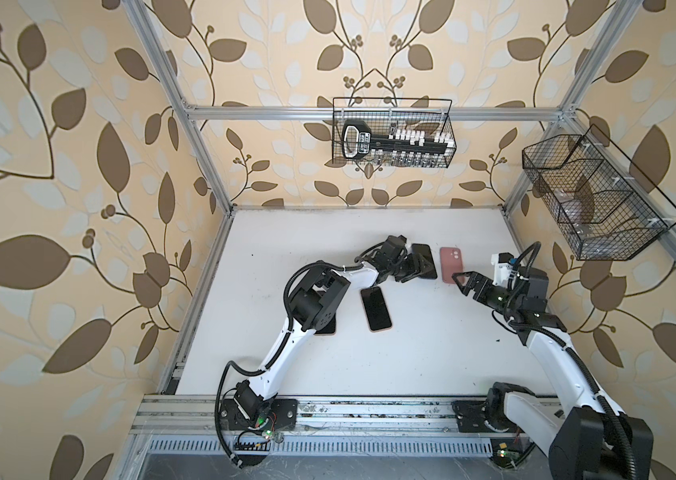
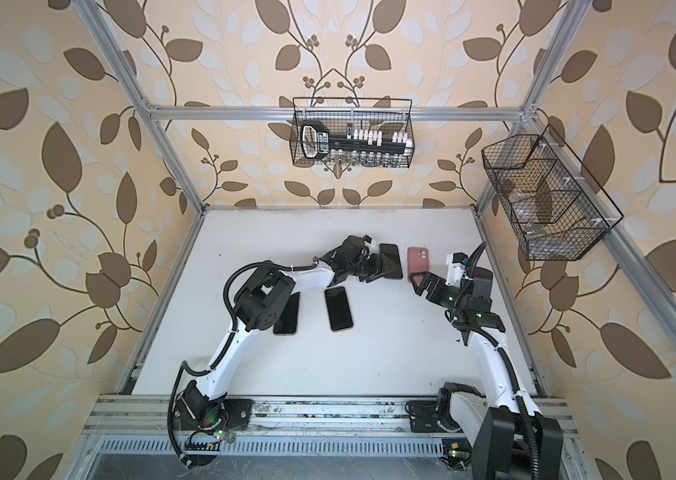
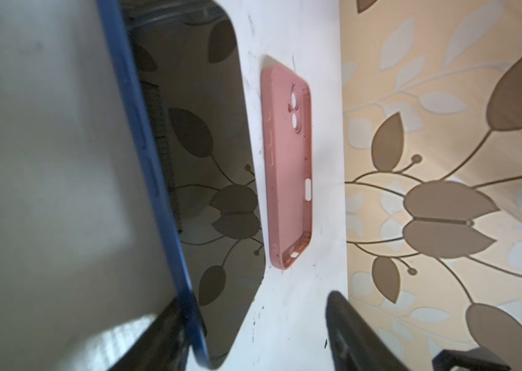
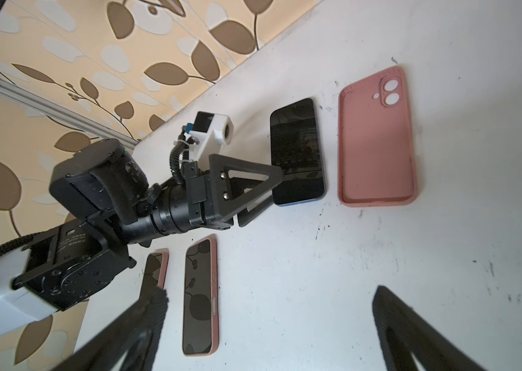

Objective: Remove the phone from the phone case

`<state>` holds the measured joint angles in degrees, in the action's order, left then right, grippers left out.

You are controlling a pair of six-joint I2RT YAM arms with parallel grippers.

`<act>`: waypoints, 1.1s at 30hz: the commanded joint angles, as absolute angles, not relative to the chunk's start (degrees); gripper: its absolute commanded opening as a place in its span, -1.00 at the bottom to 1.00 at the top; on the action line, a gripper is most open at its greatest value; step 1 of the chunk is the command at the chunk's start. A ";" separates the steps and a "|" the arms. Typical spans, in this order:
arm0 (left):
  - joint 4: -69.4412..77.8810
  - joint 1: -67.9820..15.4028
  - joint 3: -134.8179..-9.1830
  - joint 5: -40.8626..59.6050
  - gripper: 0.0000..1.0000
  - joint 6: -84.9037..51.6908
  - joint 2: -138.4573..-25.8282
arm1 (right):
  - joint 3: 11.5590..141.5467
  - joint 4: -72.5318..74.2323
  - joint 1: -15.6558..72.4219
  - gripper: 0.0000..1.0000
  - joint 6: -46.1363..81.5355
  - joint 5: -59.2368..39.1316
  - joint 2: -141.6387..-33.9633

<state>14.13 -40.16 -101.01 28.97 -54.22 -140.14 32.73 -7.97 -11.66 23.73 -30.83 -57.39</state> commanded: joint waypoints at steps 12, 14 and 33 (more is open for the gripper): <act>5.89 -40.34 -93.01 22.32 0.97 -46.93 -126.71 | 38.92 -16.12 -8.40 1.00 18.59 -23.52 -55.75; 4.13 -40.26 -91.18 20.71 0.97 -45.58 -123.22 | 39.99 -17.34 -6.21 1.00 18.07 -21.87 -55.92; -23.54 -29.44 -69.31 2.09 0.98 -38.18 -79.31 | 47.39 -16.80 30.36 1.00 24.96 5.29 -66.43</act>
<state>-17.41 -31.59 -71.99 5.96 -40.60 -84.64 45.67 -17.76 27.07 22.79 -1.98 -63.81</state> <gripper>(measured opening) 0.987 0.998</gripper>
